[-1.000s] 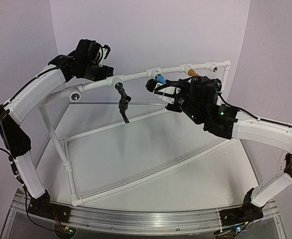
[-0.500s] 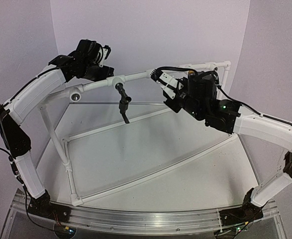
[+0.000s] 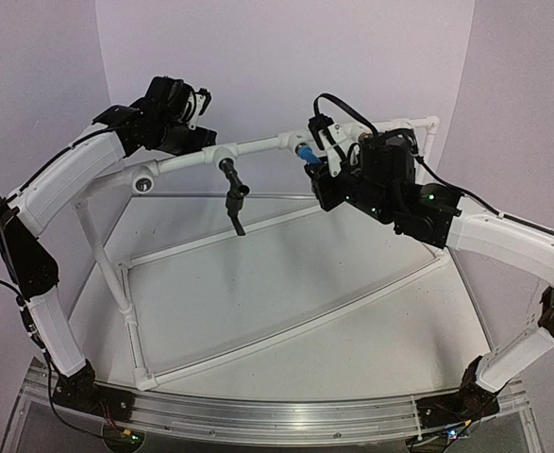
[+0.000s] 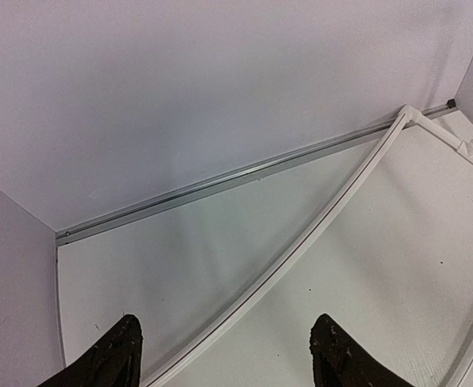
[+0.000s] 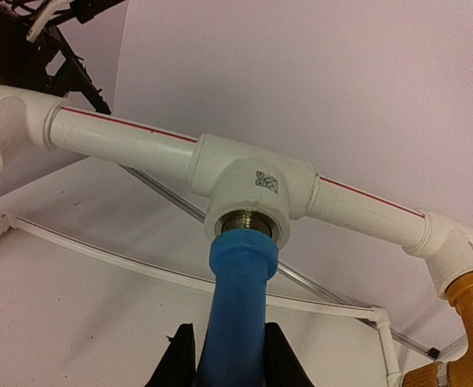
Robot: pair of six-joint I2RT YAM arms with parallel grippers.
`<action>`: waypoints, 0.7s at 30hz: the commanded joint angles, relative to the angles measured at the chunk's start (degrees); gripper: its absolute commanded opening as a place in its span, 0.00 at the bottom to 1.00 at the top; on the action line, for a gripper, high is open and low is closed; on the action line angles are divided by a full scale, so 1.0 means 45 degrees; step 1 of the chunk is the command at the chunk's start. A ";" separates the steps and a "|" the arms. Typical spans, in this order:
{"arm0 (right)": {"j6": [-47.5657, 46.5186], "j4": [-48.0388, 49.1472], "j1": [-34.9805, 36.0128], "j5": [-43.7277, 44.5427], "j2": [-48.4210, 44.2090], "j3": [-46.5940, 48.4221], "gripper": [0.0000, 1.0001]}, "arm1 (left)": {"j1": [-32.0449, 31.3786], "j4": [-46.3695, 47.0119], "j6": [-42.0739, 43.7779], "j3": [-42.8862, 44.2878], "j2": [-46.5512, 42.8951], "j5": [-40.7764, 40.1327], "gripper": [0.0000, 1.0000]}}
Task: Install the water faucets
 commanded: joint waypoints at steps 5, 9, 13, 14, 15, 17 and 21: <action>0.3358 0.0324 -0.0039 -0.1674 -0.0657 0.0305 0.00 | -0.0429 0.0156 -0.0124 0.0018 0.0012 0.0604 0.71; 0.4364 0.0380 -0.0244 -0.2449 -0.0759 0.0316 0.00 | -0.0428 0.0177 -0.0139 0.0087 0.0091 0.0598 0.71; 0.5459 0.0530 -0.0803 -0.3595 -0.0817 0.0237 0.00 | -0.0426 0.0179 -0.0159 0.0129 0.0155 0.0623 0.70; 0.5967 0.0605 -0.1021 -0.4015 -0.0818 0.0201 0.00 | -0.0419 0.0184 -0.0159 0.0129 0.0156 0.0624 0.70; 0.6315 0.0708 -0.1258 -0.4472 -0.0818 0.0168 0.00 | -0.0423 0.0193 -0.0159 0.0129 0.0164 0.0624 0.71; 0.7172 0.0926 -0.1679 -0.5354 -0.0764 0.0107 0.00 | -0.0417 0.0173 -0.0159 0.0117 0.0161 0.0618 0.70; 0.8265 0.1419 -0.2086 -0.6508 -0.0666 0.0057 0.00 | -0.0426 0.0154 -0.0158 0.0076 0.0121 0.0606 0.70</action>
